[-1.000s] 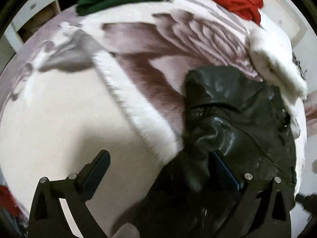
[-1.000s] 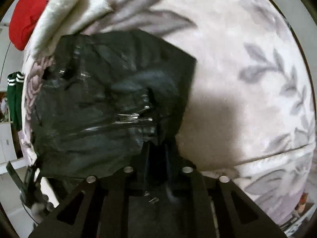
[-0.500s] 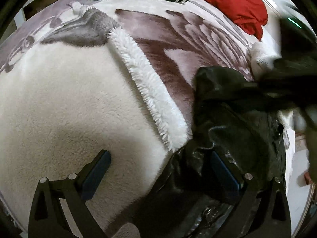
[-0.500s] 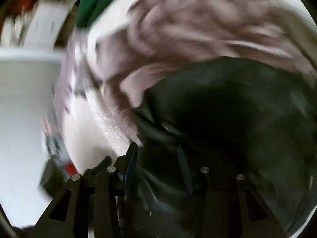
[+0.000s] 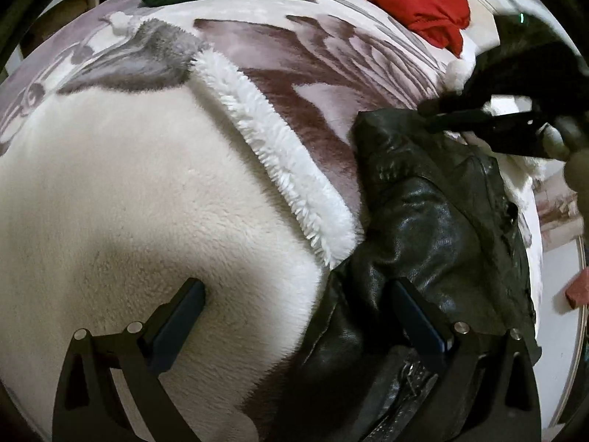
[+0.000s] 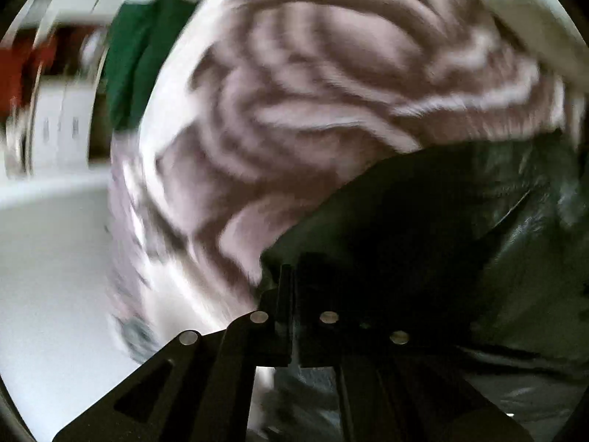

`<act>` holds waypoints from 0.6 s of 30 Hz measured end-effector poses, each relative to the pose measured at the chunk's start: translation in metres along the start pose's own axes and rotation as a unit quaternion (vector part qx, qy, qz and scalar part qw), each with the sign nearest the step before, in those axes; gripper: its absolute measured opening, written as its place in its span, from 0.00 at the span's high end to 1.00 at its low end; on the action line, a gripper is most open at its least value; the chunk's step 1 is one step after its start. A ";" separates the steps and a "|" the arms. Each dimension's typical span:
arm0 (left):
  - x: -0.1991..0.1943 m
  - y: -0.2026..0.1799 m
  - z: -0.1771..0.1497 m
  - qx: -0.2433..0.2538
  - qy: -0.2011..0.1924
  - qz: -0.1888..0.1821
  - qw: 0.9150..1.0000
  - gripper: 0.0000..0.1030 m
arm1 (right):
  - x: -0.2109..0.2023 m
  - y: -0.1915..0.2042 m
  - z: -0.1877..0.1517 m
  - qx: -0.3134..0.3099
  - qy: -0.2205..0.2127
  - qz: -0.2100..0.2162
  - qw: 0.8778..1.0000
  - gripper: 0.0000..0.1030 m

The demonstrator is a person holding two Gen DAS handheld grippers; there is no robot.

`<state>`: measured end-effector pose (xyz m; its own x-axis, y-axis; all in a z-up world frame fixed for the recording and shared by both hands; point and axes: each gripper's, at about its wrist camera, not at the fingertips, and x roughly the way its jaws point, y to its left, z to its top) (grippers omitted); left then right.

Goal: Fold large clothes

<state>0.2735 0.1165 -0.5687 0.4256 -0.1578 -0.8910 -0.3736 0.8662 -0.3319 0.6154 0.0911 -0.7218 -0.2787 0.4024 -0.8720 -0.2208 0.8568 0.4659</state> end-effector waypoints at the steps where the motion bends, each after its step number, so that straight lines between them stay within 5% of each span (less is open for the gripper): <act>1: 0.001 0.000 -0.001 0.004 -0.001 0.000 1.000 0.00 | 0.004 0.015 -0.007 -0.035 0.011 -0.022 0.999 0.52; 3: 0.002 0.000 -0.002 0.009 -0.001 0.000 1.000 0.00 | 0.023 0.028 -0.012 -0.068 0.041 -0.052 0.995 0.50; 5: 0.001 0.000 -0.004 0.012 0.005 -0.002 1.000 0.00 | 0.040 0.028 -0.013 -0.077 0.042 -0.091 0.992 0.72; 8: -0.006 0.001 -0.007 0.034 0.021 0.003 0.999 0.00 | 0.050 0.016 -0.009 -0.024 0.033 -0.097 0.995 0.75; 13: -0.043 0.002 0.008 0.061 0.006 0.035 0.997 0.00 | -0.031 -0.005 -0.060 0.031 -0.037 -0.034 0.998 0.64; 18: -0.048 -0.026 0.039 0.100 -0.026 0.048 0.994 0.00 | -0.134 -0.115 -0.170 0.168 -0.106 -0.059 0.978 0.61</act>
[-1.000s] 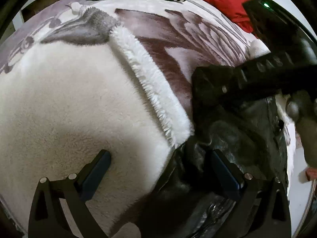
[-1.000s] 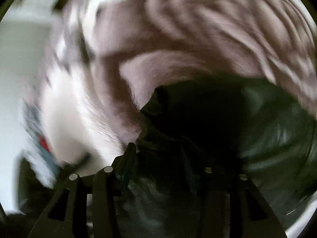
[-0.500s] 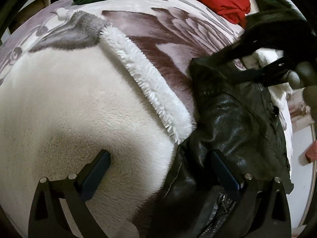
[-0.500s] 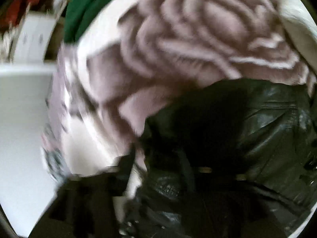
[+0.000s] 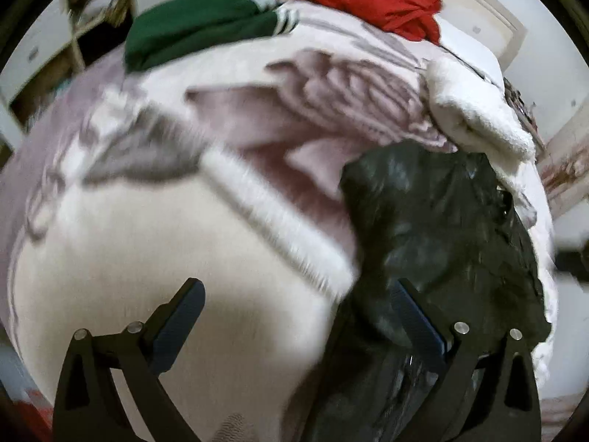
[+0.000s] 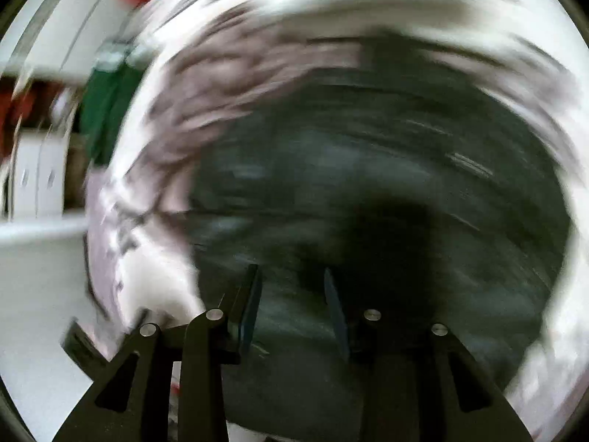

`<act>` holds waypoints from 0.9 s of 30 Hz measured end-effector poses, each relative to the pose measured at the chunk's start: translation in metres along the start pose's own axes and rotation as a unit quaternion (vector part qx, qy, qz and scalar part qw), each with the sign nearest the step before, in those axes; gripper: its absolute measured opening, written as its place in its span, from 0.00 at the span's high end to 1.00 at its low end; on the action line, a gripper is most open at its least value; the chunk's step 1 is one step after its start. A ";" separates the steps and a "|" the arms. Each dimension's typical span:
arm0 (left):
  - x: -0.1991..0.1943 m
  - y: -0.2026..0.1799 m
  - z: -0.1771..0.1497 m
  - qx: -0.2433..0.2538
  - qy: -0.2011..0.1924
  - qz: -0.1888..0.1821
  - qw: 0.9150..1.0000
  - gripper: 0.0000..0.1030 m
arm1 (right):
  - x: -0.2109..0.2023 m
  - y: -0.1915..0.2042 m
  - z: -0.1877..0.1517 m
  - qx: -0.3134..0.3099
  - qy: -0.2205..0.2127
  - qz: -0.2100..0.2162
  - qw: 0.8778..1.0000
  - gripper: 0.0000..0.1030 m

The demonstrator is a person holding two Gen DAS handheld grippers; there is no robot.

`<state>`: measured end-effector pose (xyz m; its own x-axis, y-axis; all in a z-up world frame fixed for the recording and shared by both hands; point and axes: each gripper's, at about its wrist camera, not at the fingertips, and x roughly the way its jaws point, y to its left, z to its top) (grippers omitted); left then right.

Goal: Fold large clothes

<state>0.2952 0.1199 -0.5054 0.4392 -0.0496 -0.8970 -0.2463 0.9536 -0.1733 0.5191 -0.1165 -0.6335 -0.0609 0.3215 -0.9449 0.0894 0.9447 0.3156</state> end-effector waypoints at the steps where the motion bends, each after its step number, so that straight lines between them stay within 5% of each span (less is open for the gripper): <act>1: 0.006 -0.009 0.006 0.013 -0.005 0.005 1.000 0.00 | -0.020 -0.036 -0.008 0.035 -0.008 -0.013 0.999 0.57; 6: 0.091 -0.046 0.011 0.098 0.059 0.064 0.991 0.00 | -0.066 -0.177 -0.056 0.171 -0.030 -0.059 0.983 0.56; 9: 0.094 -0.033 0.016 0.050 0.055 0.036 0.997 0.00 | -0.061 -0.228 -0.064 0.187 -0.046 -0.062 0.979 0.51; 13: 0.052 -0.041 0.012 0.052 0.022 0.115 0.992 0.00 | -0.040 -0.267 -0.040 0.206 -0.068 0.004 0.976 0.45; 17: 0.005 -0.069 -0.010 0.063 -0.018 0.221 0.973 0.00 | -0.016 -0.309 0.010 0.238 -0.075 0.076 0.965 0.43; 20: -0.015 -0.095 -0.041 0.077 -0.019 0.282 0.956 0.00 | 0.005 -0.333 0.035 0.252 -0.040 0.077 0.964 0.43; 23: -0.018 -0.123 -0.074 0.084 0.003 0.293 0.952 0.00 | 0.028 -0.345 0.046 0.255 0.014 0.147 0.956 0.42; 24: -0.015 -0.131 -0.081 0.086 0.012 0.294 0.952 0.00 | 0.028 -0.346 0.044 0.257 0.022 0.161 0.953 0.46; 25: -0.010 -0.140 -0.094 0.091 0.025 0.296 0.950 0.00 | 0.030 -0.348 0.047 0.260 0.026 0.188 0.947 0.92; 27: -0.003 -0.156 -0.111 0.107 0.045 0.304 0.946 0.00 | 0.028 -0.343 0.054 0.236 0.036 0.202 0.950 0.96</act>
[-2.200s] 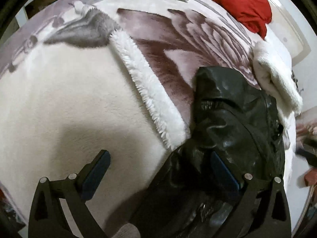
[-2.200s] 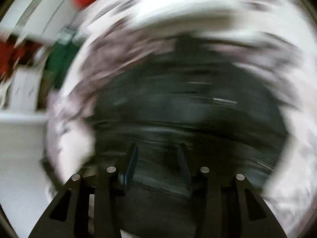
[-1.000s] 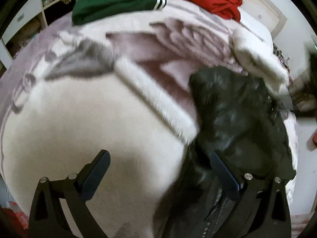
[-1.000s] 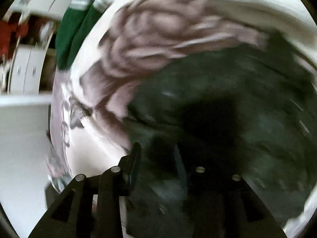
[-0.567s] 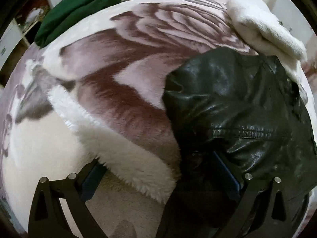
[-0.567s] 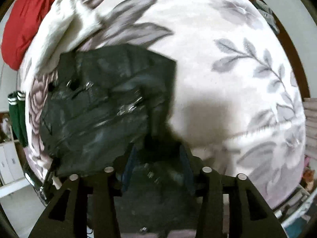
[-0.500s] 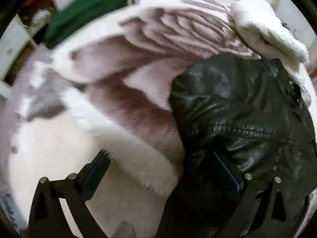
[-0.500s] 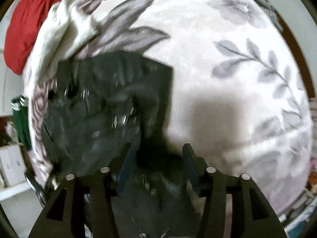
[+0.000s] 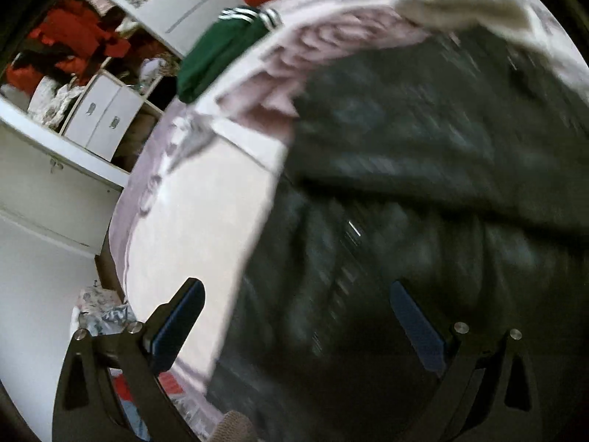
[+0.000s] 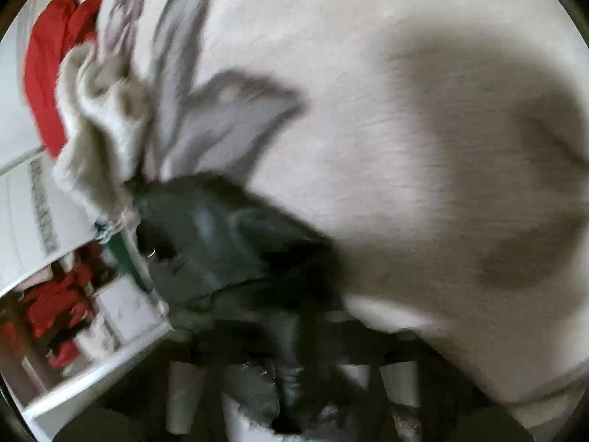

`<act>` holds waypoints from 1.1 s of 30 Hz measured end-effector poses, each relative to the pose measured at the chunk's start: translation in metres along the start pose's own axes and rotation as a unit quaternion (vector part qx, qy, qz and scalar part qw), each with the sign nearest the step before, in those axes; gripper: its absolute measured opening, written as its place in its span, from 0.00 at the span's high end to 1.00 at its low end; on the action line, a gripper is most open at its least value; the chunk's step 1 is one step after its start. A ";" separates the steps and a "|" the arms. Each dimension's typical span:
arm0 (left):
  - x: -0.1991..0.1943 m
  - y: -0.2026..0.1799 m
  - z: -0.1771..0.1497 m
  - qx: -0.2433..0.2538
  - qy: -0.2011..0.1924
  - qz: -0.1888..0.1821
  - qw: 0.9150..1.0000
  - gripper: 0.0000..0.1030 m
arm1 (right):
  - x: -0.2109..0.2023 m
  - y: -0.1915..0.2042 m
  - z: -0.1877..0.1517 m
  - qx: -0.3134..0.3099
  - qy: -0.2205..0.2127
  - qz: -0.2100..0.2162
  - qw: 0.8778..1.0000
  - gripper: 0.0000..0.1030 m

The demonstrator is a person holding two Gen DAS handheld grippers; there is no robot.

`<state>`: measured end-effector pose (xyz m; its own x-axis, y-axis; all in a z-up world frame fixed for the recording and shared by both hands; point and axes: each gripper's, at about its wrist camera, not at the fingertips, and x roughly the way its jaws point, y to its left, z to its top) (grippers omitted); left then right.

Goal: Fold large clothes

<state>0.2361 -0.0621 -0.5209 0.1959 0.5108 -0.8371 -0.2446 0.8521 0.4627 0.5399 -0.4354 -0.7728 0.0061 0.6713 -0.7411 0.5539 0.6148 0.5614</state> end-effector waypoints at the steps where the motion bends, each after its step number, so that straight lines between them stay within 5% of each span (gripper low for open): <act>1: -0.001 -0.008 -0.005 0.012 0.001 0.009 1.000 0.00 | -0.003 0.013 0.000 -0.047 -0.011 -0.034 0.998 0.97; 3: -0.005 -0.022 -0.015 0.032 -0.005 0.029 0.999 0.00 | -0.004 0.022 -0.002 -0.092 -0.019 -0.094 0.991 0.96; 5: -0.004 -0.035 -0.025 0.046 -0.007 0.040 0.998 0.00 | -0.005 0.013 -0.004 -0.079 -0.009 -0.092 0.993 0.92; 7: -0.004 -0.043 -0.034 0.054 -0.005 0.044 0.998 0.00 | -0.014 0.008 -0.015 -0.065 -0.002 -0.071 0.995 0.57; 8: -0.001 -0.047 -0.037 0.060 -0.002 0.047 0.997 0.00 | -0.022 0.005 -0.028 -0.070 0.001 -0.068 0.995 0.52; 11: 0.004 -0.054 -0.044 0.071 -0.004 0.060 0.996 0.00 | -0.028 0.000 -0.078 -0.098 0.008 -0.067 0.993 0.51; 15: 0.010 -0.052 -0.045 0.066 0.000 0.055 0.996 0.00 | 0.020 -0.024 -0.128 -0.111 0.118 -0.067 0.985 0.50; 16: 0.009 -0.054 -0.046 0.068 0.000 0.054 0.996 0.00 | 0.035 -0.027 -0.136 -0.118 0.130 -0.074 0.982 0.60; 17: 0.009 -0.055 -0.047 0.069 0.000 0.052 0.996 0.00 | 0.045 -0.031 -0.142 -0.127 0.128 -0.102 0.978 0.75; 18: 0.009 -0.056 -0.047 0.072 0.000 0.050 0.996 0.00 | 0.047 -0.038 -0.144 -0.128 0.109 -0.134 0.977 0.78; 20: 0.003 -0.059 -0.048 0.083 -0.004 0.056 0.995 0.00 | 0.045 -0.055 -0.142 -0.088 0.095 -0.111 0.985 0.78; 23: -0.018 -0.066 -0.052 0.097 -0.011 0.055 0.994 0.00 | 0.043 -0.037 -0.150 -0.127 0.095 -0.134 0.978 0.77; 25: -0.040 -0.073 -0.057 0.105 -0.021 0.060 0.992 0.00 | 0.031 -0.024 -0.155 -0.152 0.098 -0.152 0.972 0.57; 27: -0.062 -0.087 -0.064 0.116 -0.025 0.053 0.991 0.00 | 0.005 -0.015 -0.161 -0.187 0.070 -0.185 0.962 0.49; 30: -0.099 -0.123 -0.081 0.142 -0.025 0.031 0.989 0.00 | -0.042 -0.014 -0.164 -0.207 0.010 -0.229 0.951 0.46; 33: -0.129 -0.169 -0.104 0.177 -0.037 0.012 0.983 0.00 | -0.084 -0.038 -0.153 -0.157 -0.019 -0.228 0.961 0.44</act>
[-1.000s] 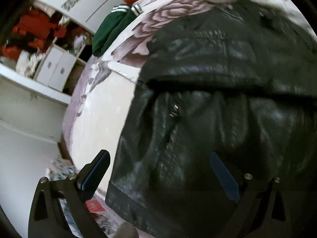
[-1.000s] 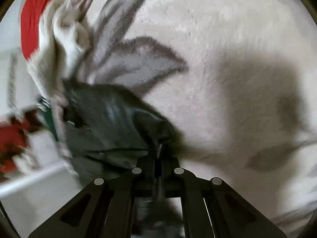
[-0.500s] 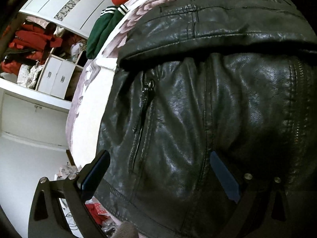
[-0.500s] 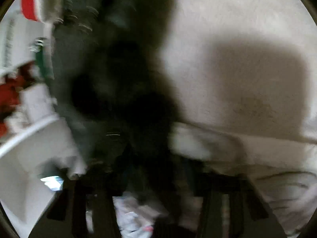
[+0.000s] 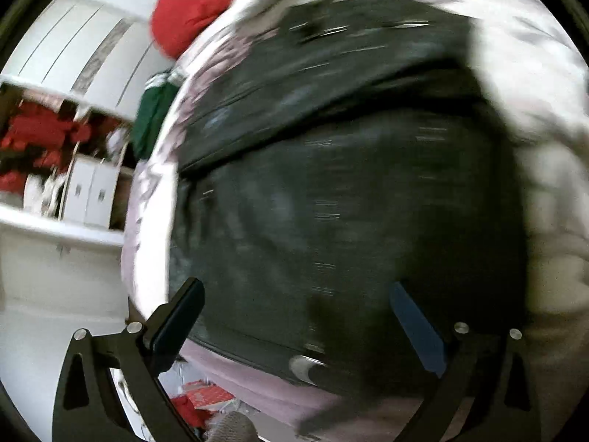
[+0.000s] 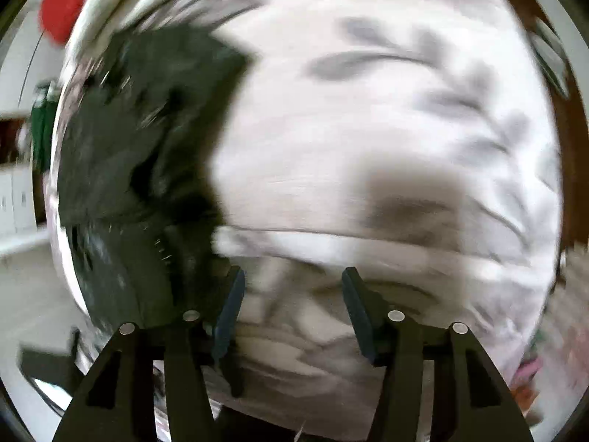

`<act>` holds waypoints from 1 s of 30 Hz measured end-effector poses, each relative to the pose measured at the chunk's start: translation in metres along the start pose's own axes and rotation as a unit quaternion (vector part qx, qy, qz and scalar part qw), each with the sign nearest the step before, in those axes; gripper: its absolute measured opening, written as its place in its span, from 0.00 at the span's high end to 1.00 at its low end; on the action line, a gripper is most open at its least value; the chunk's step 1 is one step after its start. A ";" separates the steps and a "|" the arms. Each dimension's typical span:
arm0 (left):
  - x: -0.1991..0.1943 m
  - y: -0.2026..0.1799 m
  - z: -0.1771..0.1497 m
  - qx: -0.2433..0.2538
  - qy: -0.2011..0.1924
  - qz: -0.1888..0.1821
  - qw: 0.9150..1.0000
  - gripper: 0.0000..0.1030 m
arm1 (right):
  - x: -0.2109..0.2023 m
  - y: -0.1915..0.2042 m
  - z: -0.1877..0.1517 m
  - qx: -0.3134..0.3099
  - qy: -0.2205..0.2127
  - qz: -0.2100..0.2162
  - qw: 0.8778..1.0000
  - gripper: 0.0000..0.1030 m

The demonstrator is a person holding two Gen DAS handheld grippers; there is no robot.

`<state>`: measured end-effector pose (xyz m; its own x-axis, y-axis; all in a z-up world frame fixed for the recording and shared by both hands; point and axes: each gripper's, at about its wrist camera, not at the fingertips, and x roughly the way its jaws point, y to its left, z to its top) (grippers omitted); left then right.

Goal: Fold large clothes

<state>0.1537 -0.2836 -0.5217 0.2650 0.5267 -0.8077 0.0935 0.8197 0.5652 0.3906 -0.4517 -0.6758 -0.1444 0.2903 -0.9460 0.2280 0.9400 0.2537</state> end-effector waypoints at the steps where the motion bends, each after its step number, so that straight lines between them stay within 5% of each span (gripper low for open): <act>1: -0.009 -0.019 -0.002 0.016 -0.007 -0.001 1.000 0.00 | -0.003 -0.012 0.001 0.021 -0.002 0.000 1.000 0.44; 8: -0.007 -0.112 -0.017 0.098 -0.026 0.043 0.994 0.00 | -0.029 -0.096 -0.011 0.082 -0.022 -0.025 0.996 0.44; 15: 0.008 -0.103 -0.007 0.025 -0.010 0.089 0.996 0.00 | -0.018 -0.091 -0.007 0.079 -0.022 -0.012 0.997 0.44; 18: 0.022 -0.088 -0.001 -0.012 0.018 0.069 0.997 0.00 | -0.013 -0.073 -0.003 0.070 -0.024 -0.004 0.997 0.44; 20: 0.025 -0.073 0.006 -0.039 0.019 0.049 0.998 0.23 | -0.009 -0.061 0.004 0.065 -0.024 0.023 0.997 0.44; 21: 0.024 -0.063 0.008 -0.057 0.014 0.021 0.998 0.68 | -0.007 -0.056 0.009 0.060 -0.024 0.042 0.997 0.44; 22: 0.022 -0.055 0.008 -0.072 0.010 -0.010 0.997 0.87 | -0.002 -0.049 0.016 0.050 -0.024 0.069 0.996 0.40; 25: 0.016 -0.039 0.006 -0.091 0.006 -0.053 0.994 0.88 | 0.023 -0.024 0.043 0.017 -0.006 0.176 0.984 0.33; 30: 0.002 -0.019 0.003 -0.091 -0.015 -0.080 0.993 0.89 | 0.073 0.009 0.089 0.033 0.023 0.326 0.944 0.26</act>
<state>0.1552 -0.2988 -0.5334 0.2904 0.3815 -0.8776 -0.0373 0.9209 0.3880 0.4682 -0.4383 -0.7601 0.0055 0.8129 -0.5824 0.3430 0.5455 0.7647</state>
